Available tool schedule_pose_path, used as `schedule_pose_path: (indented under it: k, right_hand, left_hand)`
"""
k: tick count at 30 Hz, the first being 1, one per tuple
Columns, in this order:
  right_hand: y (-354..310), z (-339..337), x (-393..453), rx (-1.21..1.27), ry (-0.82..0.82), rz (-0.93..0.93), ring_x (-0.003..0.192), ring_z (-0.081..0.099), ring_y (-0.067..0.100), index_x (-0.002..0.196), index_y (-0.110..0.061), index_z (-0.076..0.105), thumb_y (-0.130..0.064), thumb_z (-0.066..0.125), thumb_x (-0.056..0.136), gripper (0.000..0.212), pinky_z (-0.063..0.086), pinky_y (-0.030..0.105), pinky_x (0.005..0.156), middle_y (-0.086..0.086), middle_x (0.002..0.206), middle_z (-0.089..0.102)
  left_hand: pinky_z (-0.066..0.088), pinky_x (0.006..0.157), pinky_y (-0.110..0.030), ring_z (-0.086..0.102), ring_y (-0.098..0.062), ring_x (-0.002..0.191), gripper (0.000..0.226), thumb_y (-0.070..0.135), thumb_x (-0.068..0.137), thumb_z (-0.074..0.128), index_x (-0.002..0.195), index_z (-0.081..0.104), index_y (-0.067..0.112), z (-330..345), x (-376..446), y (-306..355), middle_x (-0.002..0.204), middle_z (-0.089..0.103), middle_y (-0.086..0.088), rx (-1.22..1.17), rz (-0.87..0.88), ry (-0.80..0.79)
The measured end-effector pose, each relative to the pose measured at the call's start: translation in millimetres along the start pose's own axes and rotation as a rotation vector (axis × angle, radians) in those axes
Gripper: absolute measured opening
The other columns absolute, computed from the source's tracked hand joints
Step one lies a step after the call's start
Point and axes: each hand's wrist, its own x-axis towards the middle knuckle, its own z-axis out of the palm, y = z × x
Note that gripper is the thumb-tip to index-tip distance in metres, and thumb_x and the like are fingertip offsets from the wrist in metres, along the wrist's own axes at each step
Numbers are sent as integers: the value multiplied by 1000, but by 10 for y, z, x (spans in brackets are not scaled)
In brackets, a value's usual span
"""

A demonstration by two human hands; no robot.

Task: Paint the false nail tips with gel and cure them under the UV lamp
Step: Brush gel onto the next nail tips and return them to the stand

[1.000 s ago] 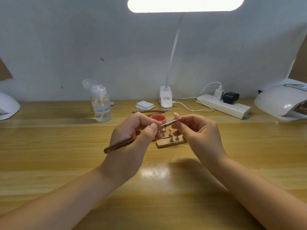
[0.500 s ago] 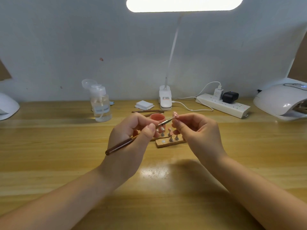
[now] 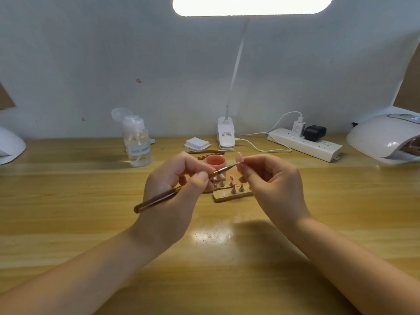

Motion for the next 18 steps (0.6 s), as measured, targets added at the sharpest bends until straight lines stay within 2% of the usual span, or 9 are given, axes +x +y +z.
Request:
schedule_pose_path:
  k: [4,6,10,12,14,18]
  right_hand:
    - [-10,12,2,6,1,-5,66,67,19,89,-24,73,-22,70,87,4,55,45,62,0,73,72]
    - [-7,13,-2,8,0,-2,65,67,19,89,-25,72,-20,70,86,6,56,45,62,0,73,72]
    - [20,-6,11,11,-10,46,68,69,18,91,-22,72,-14,70,86,10,58,44,64,0,74,72]
    - [28,-13,17,23,-16,68,69,70,18,92,-20,73,-12,70,86,10,58,43,65,0,76,73]
    - [17,-6,13,44,-24,74,69,70,20,92,-21,73,-14,70,86,9,58,43,65,1,76,73]
    - [0,3,5,85,-37,84,69,69,23,90,-24,72,-14,70,85,11,58,41,63,2,76,73]
  left_hand:
    - [48,69,-11,68,-8,82,9,27,89,59,90,67,26,33,8,11,81,72,11,13,-13,36]
    - [48,69,-12,68,-7,83,10,25,88,59,91,68,24,41,7,-8,82,72,10,23,-32,19]
    - [50,69,-17,66,-10,73,16,30,79,57,81,67,18,13,2,-20,72,70,2,-37,-45,-8]
    - [50,68,-15,67,-9,73,9,22,84,58,82,67,18,12,14,-18,73,70,2,-75,-41,24]
    - [49,67,-12,67,-6,76,13,19,90,55,87,67,19,27,25,-14,77,72,6,-69,-38,43]
    - [48,68,-10,67,-5,75,13,16,87,55,85,67,12,45,18,-31,75,72,4,-80,-73,2]
